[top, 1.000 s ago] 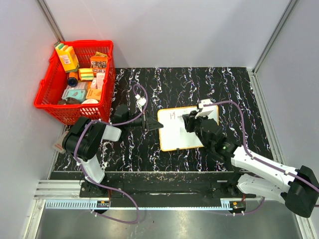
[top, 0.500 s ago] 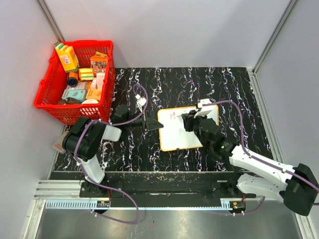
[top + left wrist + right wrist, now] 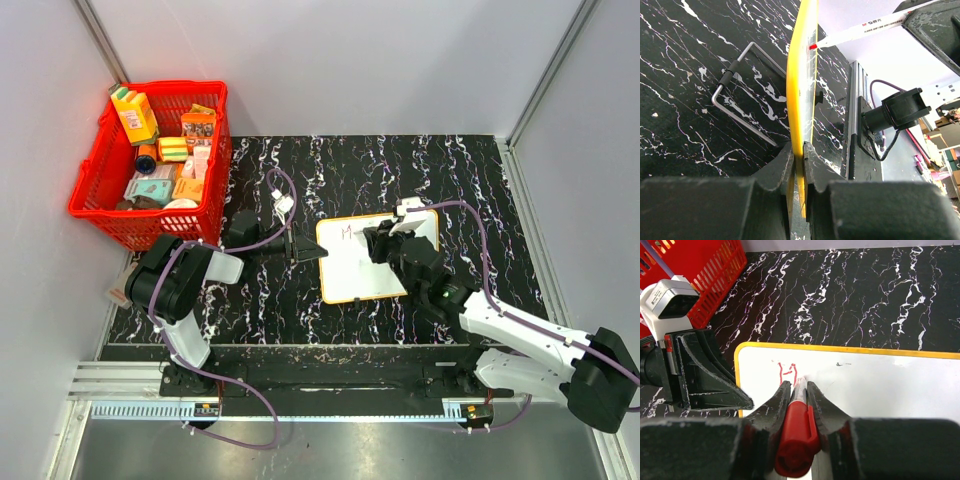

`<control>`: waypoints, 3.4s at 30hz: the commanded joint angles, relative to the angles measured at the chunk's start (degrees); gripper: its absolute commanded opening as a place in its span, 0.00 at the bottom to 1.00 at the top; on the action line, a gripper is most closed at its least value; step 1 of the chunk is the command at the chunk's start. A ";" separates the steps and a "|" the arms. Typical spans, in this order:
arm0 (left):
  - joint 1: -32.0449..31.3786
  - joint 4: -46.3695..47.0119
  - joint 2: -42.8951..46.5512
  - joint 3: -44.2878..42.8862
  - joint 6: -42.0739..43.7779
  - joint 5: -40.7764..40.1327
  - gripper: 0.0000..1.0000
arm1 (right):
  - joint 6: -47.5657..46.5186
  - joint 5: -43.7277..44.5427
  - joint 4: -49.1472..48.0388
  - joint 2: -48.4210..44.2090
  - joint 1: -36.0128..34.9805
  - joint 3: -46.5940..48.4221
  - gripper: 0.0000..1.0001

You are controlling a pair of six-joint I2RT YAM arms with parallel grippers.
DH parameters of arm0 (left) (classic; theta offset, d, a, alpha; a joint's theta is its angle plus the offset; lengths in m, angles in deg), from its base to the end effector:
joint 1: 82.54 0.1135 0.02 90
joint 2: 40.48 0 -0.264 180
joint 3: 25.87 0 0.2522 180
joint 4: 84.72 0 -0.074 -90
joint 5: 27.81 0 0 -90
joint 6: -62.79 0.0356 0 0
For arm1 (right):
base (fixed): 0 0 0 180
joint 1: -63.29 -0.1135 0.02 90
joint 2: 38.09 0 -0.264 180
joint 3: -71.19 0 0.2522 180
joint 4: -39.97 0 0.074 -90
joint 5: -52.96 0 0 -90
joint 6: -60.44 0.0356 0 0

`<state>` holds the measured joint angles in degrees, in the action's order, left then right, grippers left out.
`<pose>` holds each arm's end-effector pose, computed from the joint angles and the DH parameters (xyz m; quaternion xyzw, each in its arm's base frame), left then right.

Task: Write a sentence on the whiteboard

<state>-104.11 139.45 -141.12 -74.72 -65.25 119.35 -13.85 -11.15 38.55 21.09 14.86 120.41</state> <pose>0.2840 -0.1444 0.1624 0.2171 0.6991 -0.5998 0.3229 0.1695 0.1677 0.2809 -0.0678 0.7498 0.1938 0.6290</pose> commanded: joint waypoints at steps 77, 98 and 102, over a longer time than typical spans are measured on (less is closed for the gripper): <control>-0.41 5.79 0.18 0.20 2.09 0.84 0.00 | 2.23 -0.22 3.14 -6.09 1.40 -0.40 0.00; -0.41 5.70 0.01 0.02 2.01 0.93 0.00 | -1.20 -3.30 2.26 -3.90 5.18 3.39 0.00; -0.41 5.70 0.00 0.02 2.01 1.02 0.00 | -1.03 -4.53 1.21 -3.63 5.18 3.38 0.00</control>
<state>-104.28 139.91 -141.12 -74.70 -65.23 119.40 -14.33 -14.19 42.86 17.35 19.65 122.66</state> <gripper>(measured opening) 0.132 0.225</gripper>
